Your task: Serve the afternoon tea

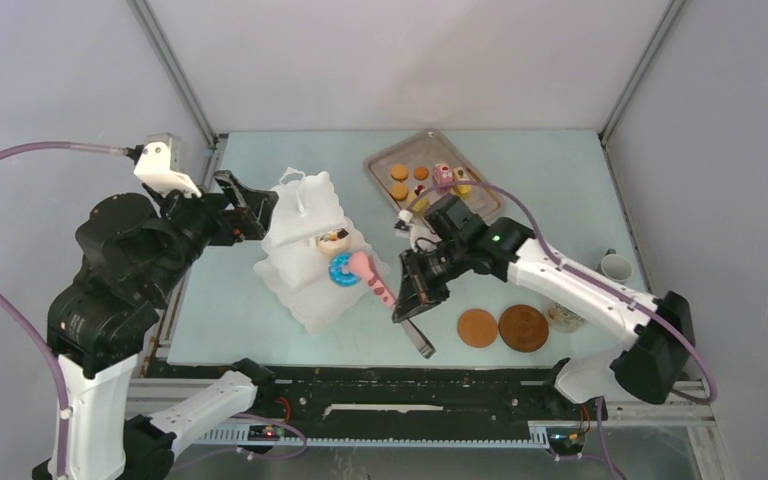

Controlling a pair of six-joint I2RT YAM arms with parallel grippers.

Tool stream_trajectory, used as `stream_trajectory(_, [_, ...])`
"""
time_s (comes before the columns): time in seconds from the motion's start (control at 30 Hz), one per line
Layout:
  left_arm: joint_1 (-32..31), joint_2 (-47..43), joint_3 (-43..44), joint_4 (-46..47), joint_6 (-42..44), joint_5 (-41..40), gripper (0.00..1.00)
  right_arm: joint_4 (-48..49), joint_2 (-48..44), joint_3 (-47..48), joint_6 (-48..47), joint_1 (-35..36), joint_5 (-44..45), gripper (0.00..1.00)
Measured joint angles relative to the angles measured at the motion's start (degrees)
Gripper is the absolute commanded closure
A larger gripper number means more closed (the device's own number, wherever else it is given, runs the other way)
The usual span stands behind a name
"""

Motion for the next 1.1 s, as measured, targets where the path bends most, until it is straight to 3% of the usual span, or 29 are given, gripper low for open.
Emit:
stream_trajectory(0.53, [-2.8, -1.6, 1.0, 0.2, 0.6, -0.2, 0.04, -1.5, 25.4, 26.2, -1.7, 5.9, 0.1, 1.00])
stream_trajectory(0.87, [-5.1, -1.7, 1.0, 0.2, 1.1, -0.3, 0.04, -1.9, 30.3, 28.6, -1.6, 6.3, 0.0, 0.93])
stream_trajectory(1.1, [-5.3, -1.9, 1.0, 0.1, 1.2, -0.7, 0.04, -2.2, 31.4, 28.6, -1.7, 6.4, 0.9, 0.78])
